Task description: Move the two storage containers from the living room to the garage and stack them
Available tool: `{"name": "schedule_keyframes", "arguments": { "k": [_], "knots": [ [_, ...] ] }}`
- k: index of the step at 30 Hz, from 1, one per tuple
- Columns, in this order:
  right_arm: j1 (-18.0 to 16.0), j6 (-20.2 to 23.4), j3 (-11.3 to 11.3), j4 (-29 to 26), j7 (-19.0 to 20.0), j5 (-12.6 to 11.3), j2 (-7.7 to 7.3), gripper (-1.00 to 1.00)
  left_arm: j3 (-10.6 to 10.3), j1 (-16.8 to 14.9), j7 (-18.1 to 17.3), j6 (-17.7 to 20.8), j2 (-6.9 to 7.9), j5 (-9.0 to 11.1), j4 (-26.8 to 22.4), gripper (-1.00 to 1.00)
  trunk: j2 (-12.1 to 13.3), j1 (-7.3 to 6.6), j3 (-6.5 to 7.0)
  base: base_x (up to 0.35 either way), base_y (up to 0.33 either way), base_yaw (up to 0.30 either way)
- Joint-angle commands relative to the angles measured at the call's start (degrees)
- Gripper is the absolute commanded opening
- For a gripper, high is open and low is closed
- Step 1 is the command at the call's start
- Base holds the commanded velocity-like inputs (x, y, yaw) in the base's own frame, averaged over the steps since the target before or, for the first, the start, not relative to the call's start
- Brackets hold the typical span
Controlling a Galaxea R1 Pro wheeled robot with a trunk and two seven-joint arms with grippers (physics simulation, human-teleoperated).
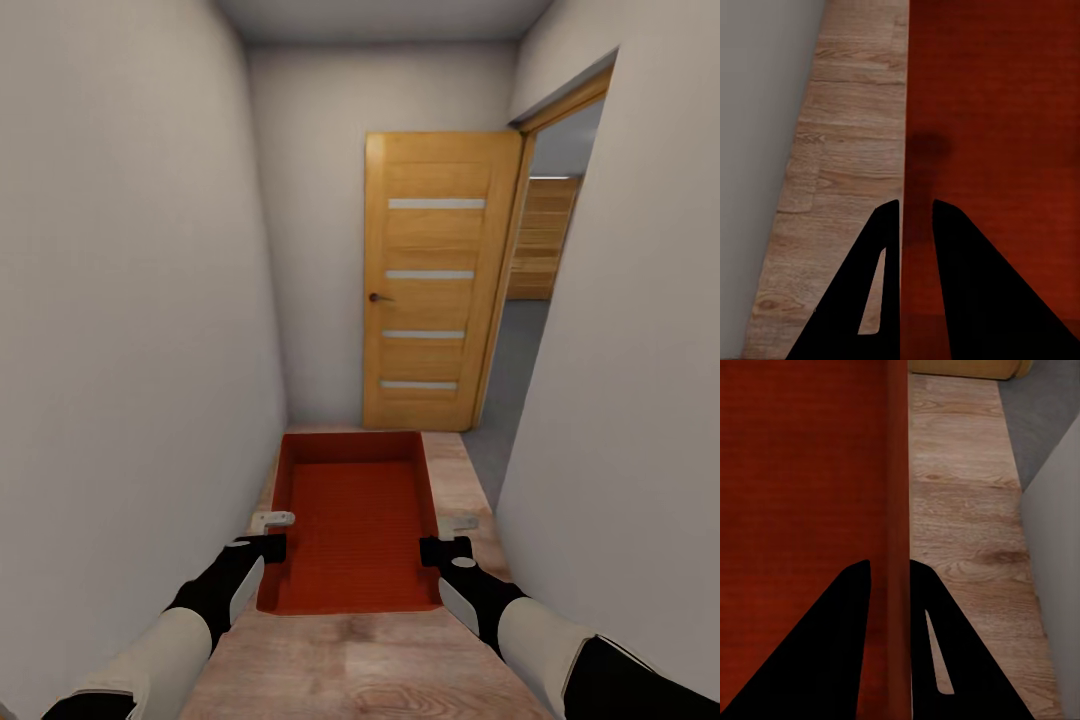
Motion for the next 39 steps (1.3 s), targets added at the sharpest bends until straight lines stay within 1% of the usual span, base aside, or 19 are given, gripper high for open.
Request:
{"name": "schedule_keyframes", "arguments": {
  "k": [1, 39],
  "knots": [
    [-0.1, -0.4, 0.1, 3.3, -1.0, -0.2, -1.9, -1.0, 0.1, 0.0, 0.6, 0.4, 0.04, 0.2, -0.1, -1.0, -0.1, 0.07, -0.13, 0.322, 0.0, 0.0],
    [-0.1, -0.4, 0.1, 3.3, -1.0, -0.2, -1.9, -1.0, 0.1, 0.0, 0.6, 0.4, 0.04, 0.2, -0.1, -1.0, -0.1, 0.07, -0.13, 0.322, 0.0, 0.0]
  ]
}}
